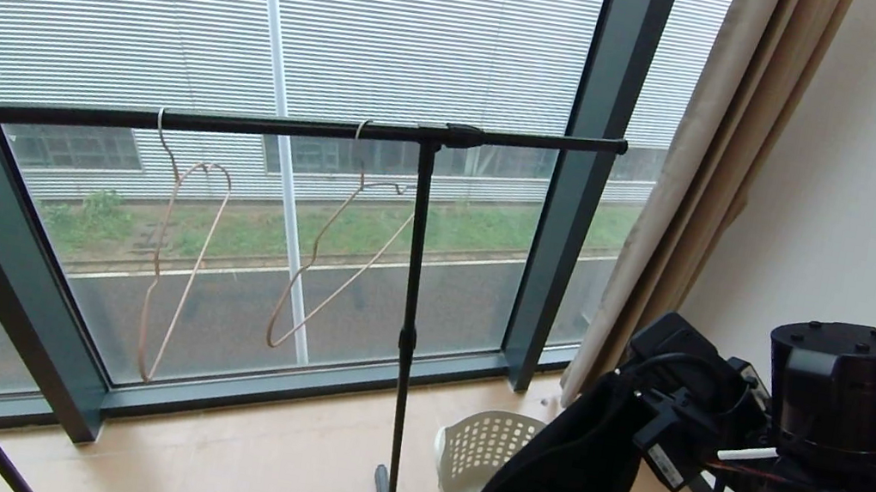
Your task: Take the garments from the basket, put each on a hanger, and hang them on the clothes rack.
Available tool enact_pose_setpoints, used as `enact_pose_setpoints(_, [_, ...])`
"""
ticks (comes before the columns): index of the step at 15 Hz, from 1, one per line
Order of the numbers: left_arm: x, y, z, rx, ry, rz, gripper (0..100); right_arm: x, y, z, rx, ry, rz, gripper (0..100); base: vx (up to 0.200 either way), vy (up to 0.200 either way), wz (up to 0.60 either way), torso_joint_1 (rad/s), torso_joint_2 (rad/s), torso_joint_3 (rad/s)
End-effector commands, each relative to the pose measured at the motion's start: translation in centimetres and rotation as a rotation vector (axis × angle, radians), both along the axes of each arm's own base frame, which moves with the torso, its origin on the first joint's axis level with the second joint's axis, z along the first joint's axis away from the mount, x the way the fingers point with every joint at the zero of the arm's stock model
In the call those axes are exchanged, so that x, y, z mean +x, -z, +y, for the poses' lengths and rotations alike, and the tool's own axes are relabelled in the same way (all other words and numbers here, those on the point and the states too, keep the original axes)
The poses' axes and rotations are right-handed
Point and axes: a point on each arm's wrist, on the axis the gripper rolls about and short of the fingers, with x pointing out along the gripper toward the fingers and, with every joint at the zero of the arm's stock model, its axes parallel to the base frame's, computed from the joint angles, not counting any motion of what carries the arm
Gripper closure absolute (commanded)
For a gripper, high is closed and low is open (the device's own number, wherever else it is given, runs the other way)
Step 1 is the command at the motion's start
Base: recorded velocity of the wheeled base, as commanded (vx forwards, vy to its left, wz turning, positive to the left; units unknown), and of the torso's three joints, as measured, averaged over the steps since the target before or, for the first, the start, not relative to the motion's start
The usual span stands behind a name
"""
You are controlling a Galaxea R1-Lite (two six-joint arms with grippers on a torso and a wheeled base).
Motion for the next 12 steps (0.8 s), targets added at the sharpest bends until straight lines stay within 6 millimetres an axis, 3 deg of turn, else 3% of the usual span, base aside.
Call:
enact_pose_setpoints(1, [0.00,0.00,0.00,0.000,0.000,0.000,0,0.01,0.07,0.02,-0.002,0.000,0.002,100,0.000,0.000,0.00,0.193,-0.41,-0.232])
enact_pose_setpoints(9, [0.00,0.00,0.00,0.000,0.000,0.000,0,-0.18,0.52,-0.11,-0.015,-0.002,0.016,100,0.000,0.000,0.00,0.167,-0.37,-0.199])
enact_pose_setpoints(12, [0.00,0.00,0.00,0.000,0.000,0.000,0,-0.26,0.59,-0.16,-0.017,-0.002,0.019,100,0.000,0.000,0.00,0.071,-0.14,-0.085])
